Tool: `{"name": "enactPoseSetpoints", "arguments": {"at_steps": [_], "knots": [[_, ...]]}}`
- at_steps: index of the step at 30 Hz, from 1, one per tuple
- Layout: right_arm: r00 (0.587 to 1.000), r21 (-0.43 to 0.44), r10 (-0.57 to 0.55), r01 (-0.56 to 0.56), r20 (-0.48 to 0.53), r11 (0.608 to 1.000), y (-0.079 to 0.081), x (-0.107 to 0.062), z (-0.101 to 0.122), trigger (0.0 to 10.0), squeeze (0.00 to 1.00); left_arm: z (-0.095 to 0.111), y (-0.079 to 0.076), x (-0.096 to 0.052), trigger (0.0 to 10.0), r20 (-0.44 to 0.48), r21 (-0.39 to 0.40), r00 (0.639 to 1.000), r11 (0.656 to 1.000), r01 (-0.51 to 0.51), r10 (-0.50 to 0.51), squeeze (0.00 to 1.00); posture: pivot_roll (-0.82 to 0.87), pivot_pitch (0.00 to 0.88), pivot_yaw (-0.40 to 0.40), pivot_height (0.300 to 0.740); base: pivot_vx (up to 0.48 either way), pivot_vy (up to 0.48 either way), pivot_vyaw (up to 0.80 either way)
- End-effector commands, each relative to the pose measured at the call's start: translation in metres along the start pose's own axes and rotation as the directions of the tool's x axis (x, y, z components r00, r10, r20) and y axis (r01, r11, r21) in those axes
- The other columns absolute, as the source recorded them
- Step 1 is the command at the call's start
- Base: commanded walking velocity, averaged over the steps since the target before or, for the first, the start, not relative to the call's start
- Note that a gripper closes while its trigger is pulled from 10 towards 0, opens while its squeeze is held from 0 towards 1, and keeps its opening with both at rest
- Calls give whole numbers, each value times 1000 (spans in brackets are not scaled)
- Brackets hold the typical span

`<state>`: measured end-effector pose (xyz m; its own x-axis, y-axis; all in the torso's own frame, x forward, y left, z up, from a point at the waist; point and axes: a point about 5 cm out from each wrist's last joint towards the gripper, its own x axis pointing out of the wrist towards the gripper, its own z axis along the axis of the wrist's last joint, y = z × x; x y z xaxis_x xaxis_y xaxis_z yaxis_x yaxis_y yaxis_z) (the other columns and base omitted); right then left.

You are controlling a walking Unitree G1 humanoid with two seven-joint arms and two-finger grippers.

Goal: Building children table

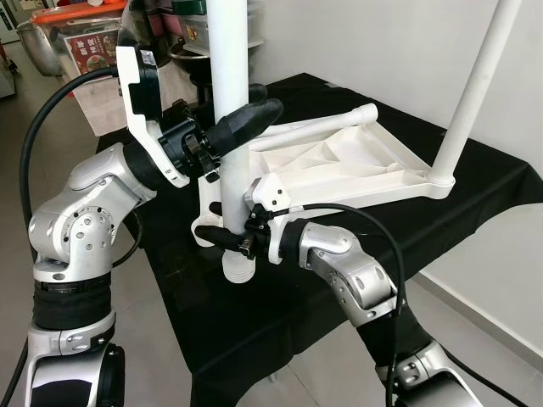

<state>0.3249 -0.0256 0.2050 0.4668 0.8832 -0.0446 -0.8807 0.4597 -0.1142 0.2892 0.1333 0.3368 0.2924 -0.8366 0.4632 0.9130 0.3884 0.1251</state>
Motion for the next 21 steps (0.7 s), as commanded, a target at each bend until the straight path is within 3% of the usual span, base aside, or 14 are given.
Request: {"name": "enactPoseSetpoints", "arguments": {"at_steps": [1,6,8,9,10,12,13,14,15,16,17,19,20,21], "knots": [[996,43,-83,84,-36,996,-11,-2,-5,0,0,1,-1,4,10000,23,-11,1000,1000,-6,6,1000,-149,44,61,740,0,0,0],[985,85,-172,171,-1,982,-24,-7,-1,0,0,7,14,-7,10000,72,1,985,988,-155,154,1000,-146,46,62,740,0,0,0],[951,153,-304,293,52,944,-43,-15,6,0,0,13,37,-32,10000,129,4,915,923,-386,382,1000,-146,46,62,740,0,0,0],[951,153,-304,293,52,944,-43,-15,6,0,0,13,37,-32,10000,129,4,915,923,-386,382,1000,-146,46,62,740,0,0,0],[935,179,-347,331,68,926,-49,-19,8,0,0,14,43,-41,10000,145,6,880,889,-457,452,1000,-146,46,62,740,0,0,0],[926,193,-369,349,75,917,-53,-21,9,0,0,15,46,-47,10000,153,7,861,871,-492,485,1000,-146,46,62,740,0,0,0],[909,210,-406,380,94,901,-58,-24,12,0,0,13,49,-59,10000,155,6,819,829,-559,552,1000,-130,55,63,740,0,0,0],[909,210,-406,380,94,901,-58,-24,12,0,0,13,49,-59,10000,155,6,819,829,-559,552,1000,-130,55,63,740,0,0,0],[892,228,-438,405,114,885,-63,-27,15,0,0,9,50,-71,10000,150,16,765,772,-635,626,1000,-125,56,60,740,0,0,0],[892,228,-438,405,114,885,-63,-27,15,0,0,9,50,-71,10000,150,16,765,772,-635,626,1000,-125,56,60,740,0,0,0],[877,243,-462,423,130,873,-66,-29,17,0,0,3,51,-82,10000,139,24,712,716,-698,689,1000,-122,57,59,740,0,0,0],[877,243,-462,423,130,873,-66,-29,17,0,0,3,51,-82,10000,139,24,712,716,-698,689,1000,-122,57,59,740,0,0,0],[867,257,-475,430,148,865,-67,-29,19,0,0,-8,49,-94,10000,100,72,653,649,-757,750,996,-120,58,59,740,0,0,0],[875,254,-452,403,176,879,-61,-26,22,10000,0,-42,34,-107,10000,-9,165,573,566,-808,820,0,-107,63,51,740,0,0,0]]}}
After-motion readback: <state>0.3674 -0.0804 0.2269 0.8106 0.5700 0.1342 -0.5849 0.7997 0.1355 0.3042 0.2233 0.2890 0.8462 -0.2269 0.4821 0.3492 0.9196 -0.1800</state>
